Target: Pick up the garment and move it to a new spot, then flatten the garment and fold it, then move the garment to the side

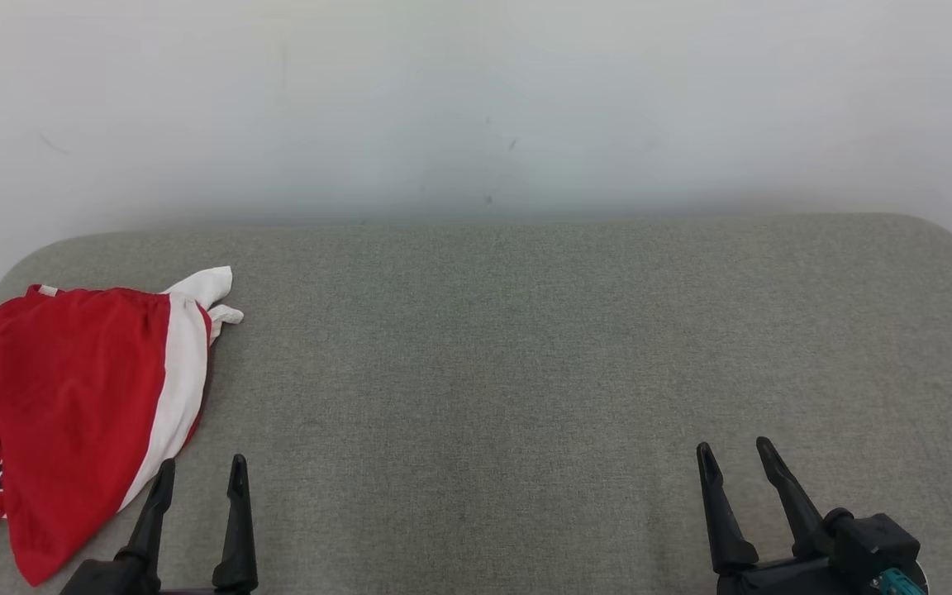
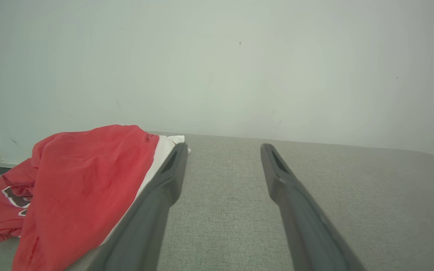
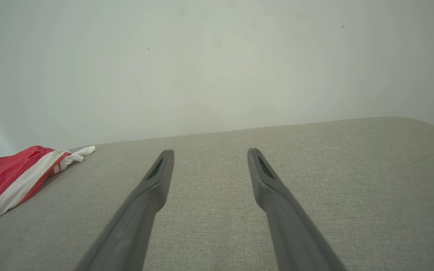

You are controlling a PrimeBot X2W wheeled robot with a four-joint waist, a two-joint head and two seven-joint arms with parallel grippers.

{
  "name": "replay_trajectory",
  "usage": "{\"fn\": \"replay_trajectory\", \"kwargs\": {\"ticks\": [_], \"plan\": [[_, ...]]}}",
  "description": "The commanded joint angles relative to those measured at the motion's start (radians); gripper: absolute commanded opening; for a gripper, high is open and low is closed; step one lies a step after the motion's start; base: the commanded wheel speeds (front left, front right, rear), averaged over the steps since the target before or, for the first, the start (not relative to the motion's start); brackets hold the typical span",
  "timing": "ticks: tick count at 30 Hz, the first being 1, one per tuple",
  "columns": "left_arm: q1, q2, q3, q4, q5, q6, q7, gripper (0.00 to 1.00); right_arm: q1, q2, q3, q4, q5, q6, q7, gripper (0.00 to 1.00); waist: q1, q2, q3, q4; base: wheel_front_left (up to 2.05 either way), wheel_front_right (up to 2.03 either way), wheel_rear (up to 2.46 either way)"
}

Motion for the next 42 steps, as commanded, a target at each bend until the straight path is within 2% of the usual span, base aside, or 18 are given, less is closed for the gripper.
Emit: {"fn": "replay_trajectory", "kwargs": {"ticks": [1, 15, 21, 26, 42], "plan": [[0.011, -0.002, 0.004, 0.004, 0.023, -0.006, -0.01, 1.0, 0.008, 0.001, 0.006, 0.006, -0.013, -0.002, -0.01, 1.0, 0.0, 0.0, -0.002, 0.002, 0.0, 0.0, 0.0], [0.009, -0.019, 0.027, 0.039, 0.031, -0.024, -0.016, 1.0, 0.006, -0.006, 0.012, 0.018, -0.013, -0.002, -0.014, 1.0, 0.0, 0.0, -0.004, 0.009, 0.0, 0.0, 0.0], [-0.003, -0.021, 0.029, 0.048, 0.042, -0.017, -0.016, 1.0, 0.015, -0.002, 0.007, 0.014, -0.013, -0.002, -0.014, 1.0, 0.0, 0.0, 0.0, 0.04, 0.0, 0.0, 0.0], [-0.013, -0.022, 0.028, 0.065, 0.052, -0.016, -0.016, 1.0, 0.022, 0.001, 0.004, 0.012, -0.017, -0.002, -0.014, 1.0, 0.0, 0.0, 0.004, 0.12, 0.0, 0.0, 0.0], [-0.008, -0.016, 0.074, 0.102, 0.062, 0.001, -0.016, 1.0, 0.027, 0.013, 0.014, 0.013, -0.025, -0.002, -0.014, 1.0, 0.0, 0.0, 0.025, 0.444, 0.0, 0.0, 0.0]]}}
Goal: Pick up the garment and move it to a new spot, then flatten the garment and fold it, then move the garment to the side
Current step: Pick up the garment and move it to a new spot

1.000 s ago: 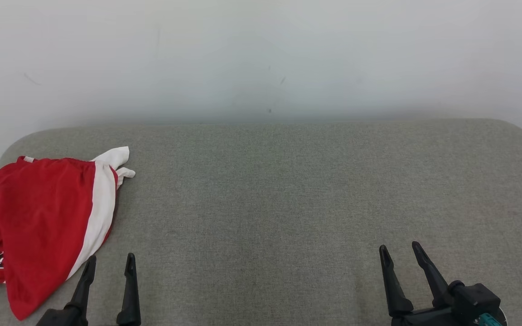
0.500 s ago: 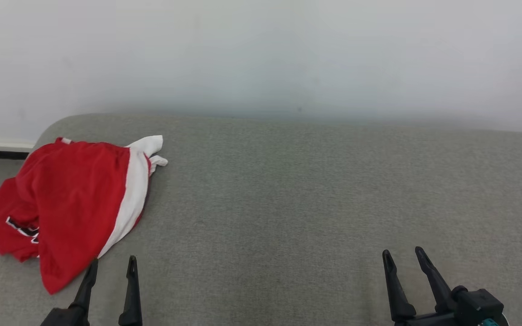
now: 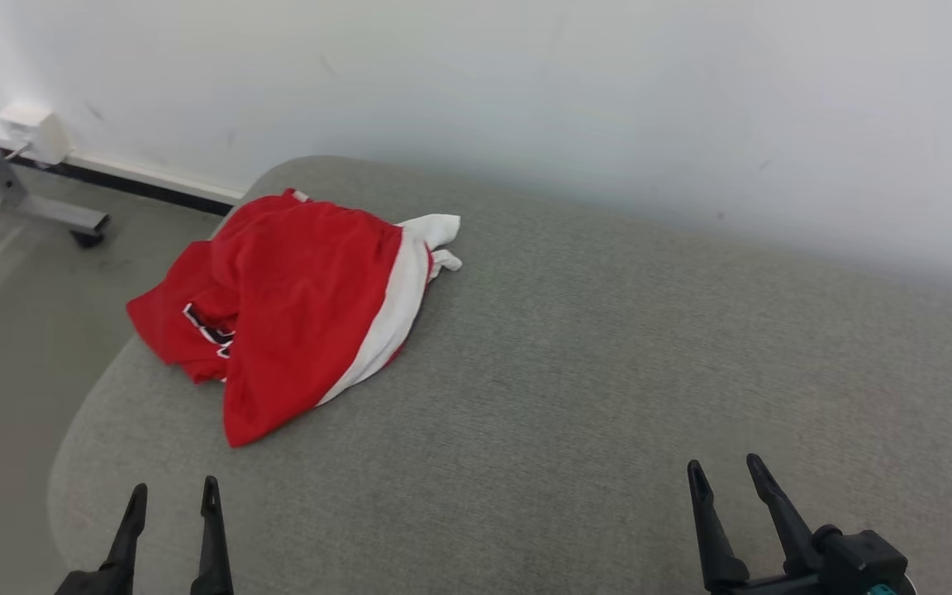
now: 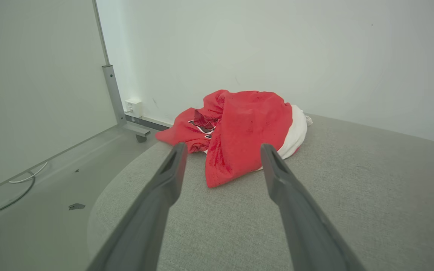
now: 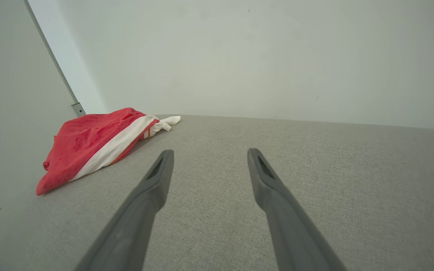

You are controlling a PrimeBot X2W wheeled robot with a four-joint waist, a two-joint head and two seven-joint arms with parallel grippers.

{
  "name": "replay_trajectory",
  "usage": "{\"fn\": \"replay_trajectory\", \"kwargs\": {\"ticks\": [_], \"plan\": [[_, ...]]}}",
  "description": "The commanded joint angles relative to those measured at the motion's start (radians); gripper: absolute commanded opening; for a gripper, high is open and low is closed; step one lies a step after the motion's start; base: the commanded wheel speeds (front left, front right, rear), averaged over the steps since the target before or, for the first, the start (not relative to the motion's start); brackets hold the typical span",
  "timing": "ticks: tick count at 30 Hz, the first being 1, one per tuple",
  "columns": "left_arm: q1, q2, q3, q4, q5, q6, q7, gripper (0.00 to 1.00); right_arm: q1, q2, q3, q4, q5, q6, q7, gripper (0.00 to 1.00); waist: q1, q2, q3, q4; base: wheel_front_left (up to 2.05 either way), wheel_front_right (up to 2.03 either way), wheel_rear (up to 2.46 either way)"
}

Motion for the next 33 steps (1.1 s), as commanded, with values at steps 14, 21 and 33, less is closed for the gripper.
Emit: {"fn": "replay_trajectory", "kwargs": {"ticks": [14, 21, 33], "plan": [[0.047, -0.004, 0.07, -0.052, -0.019, 0.033, -0.001, 1.0, -0.069, -0.024, 0.074, 0.039, 0.015, -0.002, -0.001, 1.0, 0.0, 0.0, 0.042, 0.14, 0.0, 0.0, 0.0], [-0.034, 0.022, 0.056, -0.004, -0.013, -0.003, -0.001, 1.0, -0.047, -0.036, 0.035, 0.025, -0.001, -0.002, -0.001, 1.0, 0.0, 0.0, 0.051, 0.112, 0.0, 0.0, 0.0], [-0.478, 0.149, 0.073, 0.077, -0.058, -0.051, 0.009, 1.0, -0.12, -0.13, -0.09, -0.057, -0.04, -0.002, 0.0, 1.0, 0.0, 0.0, 0.3, -0.15, 0.0, 0.0, 0.0]]}}
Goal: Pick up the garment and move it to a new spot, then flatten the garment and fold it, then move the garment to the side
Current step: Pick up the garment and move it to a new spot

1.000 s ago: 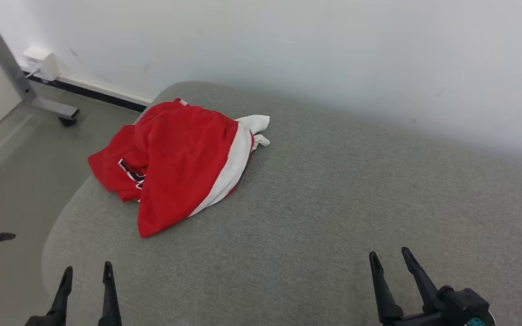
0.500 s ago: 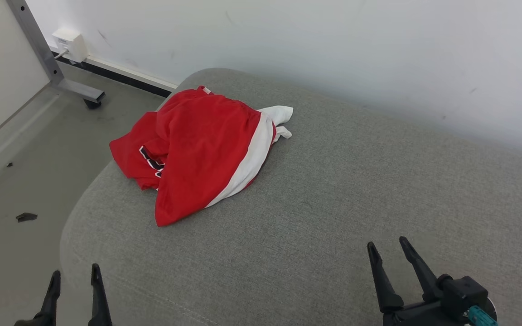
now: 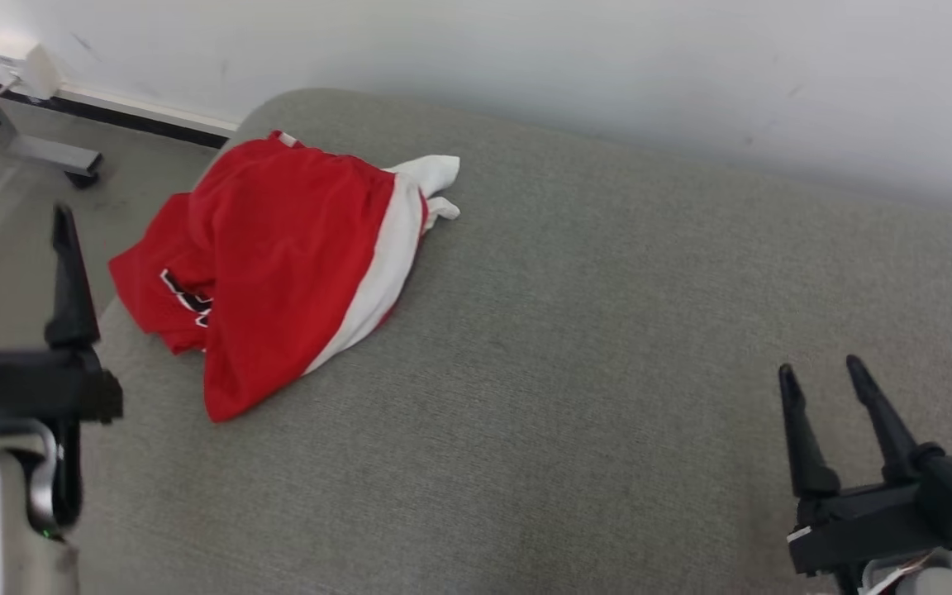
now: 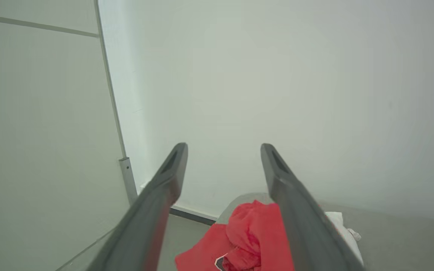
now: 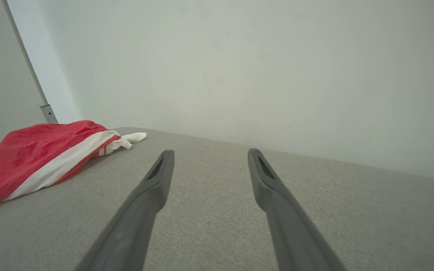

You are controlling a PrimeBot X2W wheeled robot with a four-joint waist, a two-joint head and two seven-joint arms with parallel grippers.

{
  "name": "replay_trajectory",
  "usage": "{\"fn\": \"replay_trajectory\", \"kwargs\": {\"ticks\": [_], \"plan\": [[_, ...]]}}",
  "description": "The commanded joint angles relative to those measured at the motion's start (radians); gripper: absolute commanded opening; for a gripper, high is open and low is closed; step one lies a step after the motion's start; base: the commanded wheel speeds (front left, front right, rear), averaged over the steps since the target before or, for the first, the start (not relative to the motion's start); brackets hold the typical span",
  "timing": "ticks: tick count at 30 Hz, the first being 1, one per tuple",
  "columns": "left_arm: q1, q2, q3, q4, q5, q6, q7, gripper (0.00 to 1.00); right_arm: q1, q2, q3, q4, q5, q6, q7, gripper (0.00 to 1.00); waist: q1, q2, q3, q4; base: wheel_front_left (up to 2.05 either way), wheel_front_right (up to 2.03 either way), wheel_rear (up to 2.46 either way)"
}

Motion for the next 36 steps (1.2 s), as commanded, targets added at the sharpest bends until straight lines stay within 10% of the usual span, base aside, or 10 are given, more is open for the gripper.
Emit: {"fn": "replay_trajectory", "kwargs": {"ticks": [1, 13, 32, 33, 36], "plan": [[-0.031, 0.008, 0.003, 0.004, -0.004, -0.001, 0.007, 1.0, -0.015, -0.012, -0.012, -0.007, -0.01, -0.002, 0.0, 1.0, -0.0001, 0.0, 0.193, -0.19, 0.0, 0.0, 0.0], [-0.351, 0.123, -0.02, 0.219, -0.047, -0.023, 0.143, 1.0, -0.04, -0.014, -0.14, -0.074, -0.018, -0.002, -0.001, 1.0, -0.0001, 0.0, 0.34, -0.359, 0.0, 0.0, 0.0], [-0.361, 0.246, -0.157, 0.552, -0.178, -0.042, 0.489, 1.0, -0.052, 0.017, -0.127, -0.075, -0.024, -0.002, -0.001, 1.0, -0.0001, 0.0, 0.315, -0.431, 0.0, 0.0, 0.0], [-0.361, 0.254, -0.16, 0.554, -0.179, -0.041, 0.476, 0.0, -0.052, 0.019, -0.125, -0.074, -0.025, -0.002, -0.001, 1.0, -0.0001, 0.0, 0.312, -0.431, 0.0, 0.0, 0.0], [-0.367, 0.27, -0.172, 0.565, -0.176, -0.04, 0.435, 0.0, -0.05, 0.026, -0.117, -0.069, -0.026, -0.002, -0.001, 1.0, -0.0001, 0.0, 0.296, -0.43, 0.0, 0.0, 0.0]]}}
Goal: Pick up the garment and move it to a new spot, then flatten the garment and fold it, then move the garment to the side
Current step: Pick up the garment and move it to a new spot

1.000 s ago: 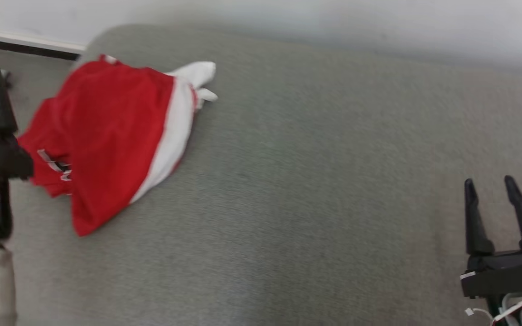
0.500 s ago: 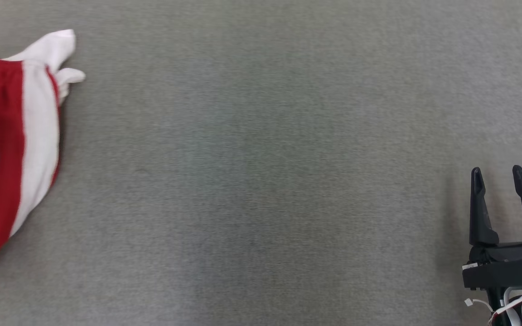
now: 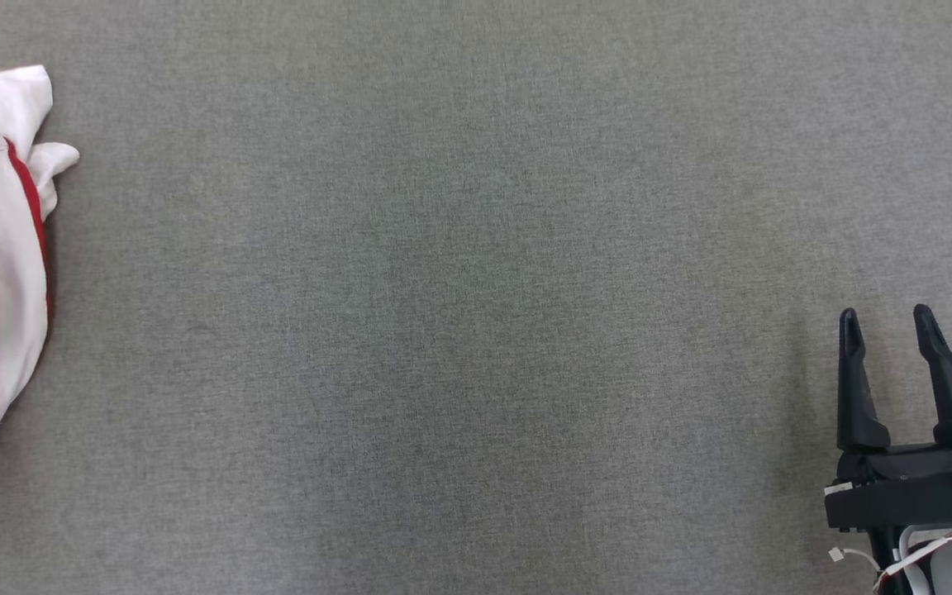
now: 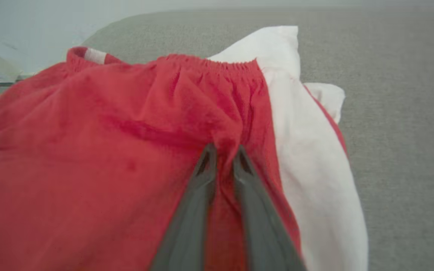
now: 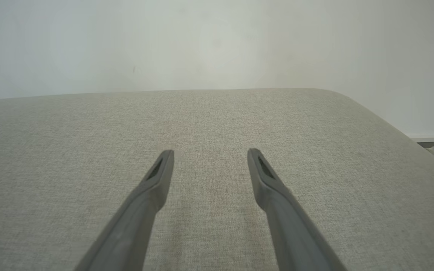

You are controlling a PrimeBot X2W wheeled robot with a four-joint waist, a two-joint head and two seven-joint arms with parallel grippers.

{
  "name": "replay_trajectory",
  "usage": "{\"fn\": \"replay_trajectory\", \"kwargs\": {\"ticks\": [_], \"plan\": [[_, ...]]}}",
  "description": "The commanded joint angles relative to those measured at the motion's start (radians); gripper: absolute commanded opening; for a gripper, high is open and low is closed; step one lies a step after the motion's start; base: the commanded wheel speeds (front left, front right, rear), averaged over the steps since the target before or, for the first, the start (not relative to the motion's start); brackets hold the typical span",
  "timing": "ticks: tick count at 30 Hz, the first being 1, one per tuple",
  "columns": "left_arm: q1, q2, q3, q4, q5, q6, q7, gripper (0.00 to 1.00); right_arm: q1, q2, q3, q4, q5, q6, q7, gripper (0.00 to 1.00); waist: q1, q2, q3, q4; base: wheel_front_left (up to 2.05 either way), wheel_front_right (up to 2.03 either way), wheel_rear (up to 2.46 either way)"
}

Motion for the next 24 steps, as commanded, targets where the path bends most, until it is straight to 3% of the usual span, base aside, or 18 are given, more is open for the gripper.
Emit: {"fn": "replay_trajectory", "kwargs": {"ticks": [1, 6, 14, 19, 24], "plan": [[-0.002, 0.016, 0.005, -0.002, 0.011, 0.01, -0.032, 0.0, -0.007, 0.003, 0.002, 0.003, 0.0, -0.002, -0.001, 1.0, 0.0, -0.0002, -0.014, 0.003, 0.0, 0.0, 0.0], [-0.035, 0.033, -0.002, -0.008, 0.035, 0.032, -0.149, 0.0, -0.006, 0.01, 0.016, 0.019, 0.01, -0.002, -0.001, 1.0, 0.0, -0.0002, -0.065, 0.016, 0.0, 0.0, 0.0], [-0.112, 0.06, -0.036, -0.132, 0.059, 0.02, -0.246, 0.0, 0.022, 0.043, 0.034, 0.046, 0.018, -0.002, -0.001, 1.0, 0.0, -0.0002, -0.166, 0.025, 0.0, 0.0, 0.0], [-0.178, 0.032, -0.088, -0.307, 0.067, 0.012, -0.218, 0.0, 0.032, 0.07, 0.033, 0.057, 0.02, -0.002, -0.001, 1.0, 0.0, -0.0002, -0.209, -0.002, 0.0, 0.0, 0.0], [-0.235, -0.007, -0.157, -0.503, 0.055, 0.009, -0.133, 0.0, 0.031, 0.094, 0.034, 0.065, 0.03, -0.002, -0.001, 1.0, 0.0, -0.0002, -0.221, -0.073, 0.0, 0.0, 0.0]]}}
